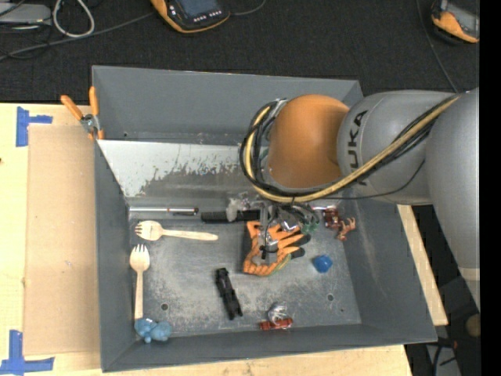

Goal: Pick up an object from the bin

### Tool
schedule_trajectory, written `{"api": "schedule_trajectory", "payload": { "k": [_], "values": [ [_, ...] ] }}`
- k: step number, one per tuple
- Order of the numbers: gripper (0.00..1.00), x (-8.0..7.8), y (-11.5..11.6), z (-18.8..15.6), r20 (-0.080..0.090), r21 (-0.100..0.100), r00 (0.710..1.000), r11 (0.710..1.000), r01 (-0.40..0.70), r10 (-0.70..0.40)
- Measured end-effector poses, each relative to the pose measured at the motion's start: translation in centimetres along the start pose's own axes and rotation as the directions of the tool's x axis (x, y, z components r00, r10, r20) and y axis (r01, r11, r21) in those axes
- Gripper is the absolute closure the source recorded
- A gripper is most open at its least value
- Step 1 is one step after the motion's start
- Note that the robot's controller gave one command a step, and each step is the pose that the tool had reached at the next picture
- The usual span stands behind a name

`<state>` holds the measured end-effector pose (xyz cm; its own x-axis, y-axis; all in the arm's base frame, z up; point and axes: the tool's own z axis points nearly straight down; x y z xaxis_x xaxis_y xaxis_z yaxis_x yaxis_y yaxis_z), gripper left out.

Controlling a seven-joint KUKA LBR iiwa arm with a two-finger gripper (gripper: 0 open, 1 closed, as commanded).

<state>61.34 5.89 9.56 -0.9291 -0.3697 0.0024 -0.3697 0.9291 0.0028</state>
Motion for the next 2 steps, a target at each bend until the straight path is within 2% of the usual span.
{"api": "schedule_trajectory", "payload": {
  "k": [1, 2],
  "values": [
    [0.00, 0.9, -2.4, 1.8, 0.004, -0.001, 0.983, 0.983, -0.184, 0.184],
    [0.00, 1.9, -6.1, 1.9, 0.005, -0.003, 0.988, 0.988, -0.157, 0.157]
  ]
}}
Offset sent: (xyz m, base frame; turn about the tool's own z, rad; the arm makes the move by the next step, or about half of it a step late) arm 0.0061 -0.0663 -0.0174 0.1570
